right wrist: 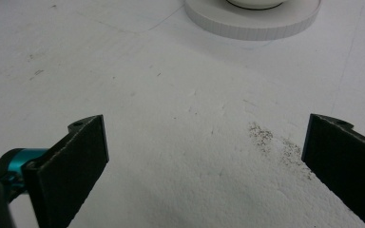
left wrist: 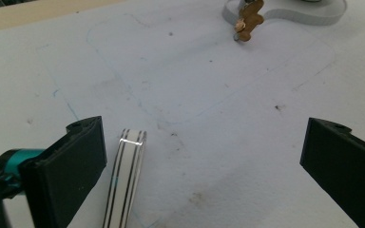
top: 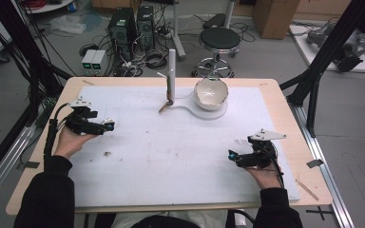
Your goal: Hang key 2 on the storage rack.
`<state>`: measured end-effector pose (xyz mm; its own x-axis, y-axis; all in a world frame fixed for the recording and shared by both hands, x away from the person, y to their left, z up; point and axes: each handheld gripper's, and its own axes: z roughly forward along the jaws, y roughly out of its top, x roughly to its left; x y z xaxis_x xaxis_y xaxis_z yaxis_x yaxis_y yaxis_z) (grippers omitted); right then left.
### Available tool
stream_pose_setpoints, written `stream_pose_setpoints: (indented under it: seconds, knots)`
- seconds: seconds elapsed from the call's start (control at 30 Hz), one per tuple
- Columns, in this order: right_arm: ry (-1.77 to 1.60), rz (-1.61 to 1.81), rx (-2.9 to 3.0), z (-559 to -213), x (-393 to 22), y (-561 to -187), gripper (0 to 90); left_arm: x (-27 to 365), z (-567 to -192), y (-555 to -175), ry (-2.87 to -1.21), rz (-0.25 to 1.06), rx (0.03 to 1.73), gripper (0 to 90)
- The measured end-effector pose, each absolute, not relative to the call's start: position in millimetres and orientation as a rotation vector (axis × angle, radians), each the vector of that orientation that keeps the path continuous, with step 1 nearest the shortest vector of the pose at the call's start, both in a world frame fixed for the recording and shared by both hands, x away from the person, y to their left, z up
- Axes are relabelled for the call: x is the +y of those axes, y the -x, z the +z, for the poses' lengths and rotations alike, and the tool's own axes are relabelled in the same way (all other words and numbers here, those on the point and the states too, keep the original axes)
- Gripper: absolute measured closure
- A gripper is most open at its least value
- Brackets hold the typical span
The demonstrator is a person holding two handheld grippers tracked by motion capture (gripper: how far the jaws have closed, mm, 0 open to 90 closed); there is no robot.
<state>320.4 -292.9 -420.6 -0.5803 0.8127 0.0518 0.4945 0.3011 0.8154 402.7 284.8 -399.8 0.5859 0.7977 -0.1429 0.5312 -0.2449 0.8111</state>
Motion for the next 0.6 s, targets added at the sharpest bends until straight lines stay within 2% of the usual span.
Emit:
stream_pose_setpoints:
  seconds: [0.3,0.43,0.6]
  knots:
    - [-1.177,1.171,2.209,-421.3,-292.3,-319.6,0.6,299.8,-419.7,-414.0,-1.940,0.339,1.141,6.3]
    - [-1.179,1.166,2.212,-421.9,-291.9,-319.3,0.6,304.6,-426.6,-416.1,-1.999,0.317,1.180,19.8]
    - [-1.174,1.159,2.218,-422.2,-291.1,-318.7,0.6,304.3,-430.0,-417.0,-2.019,0.359,1.222,35.1]
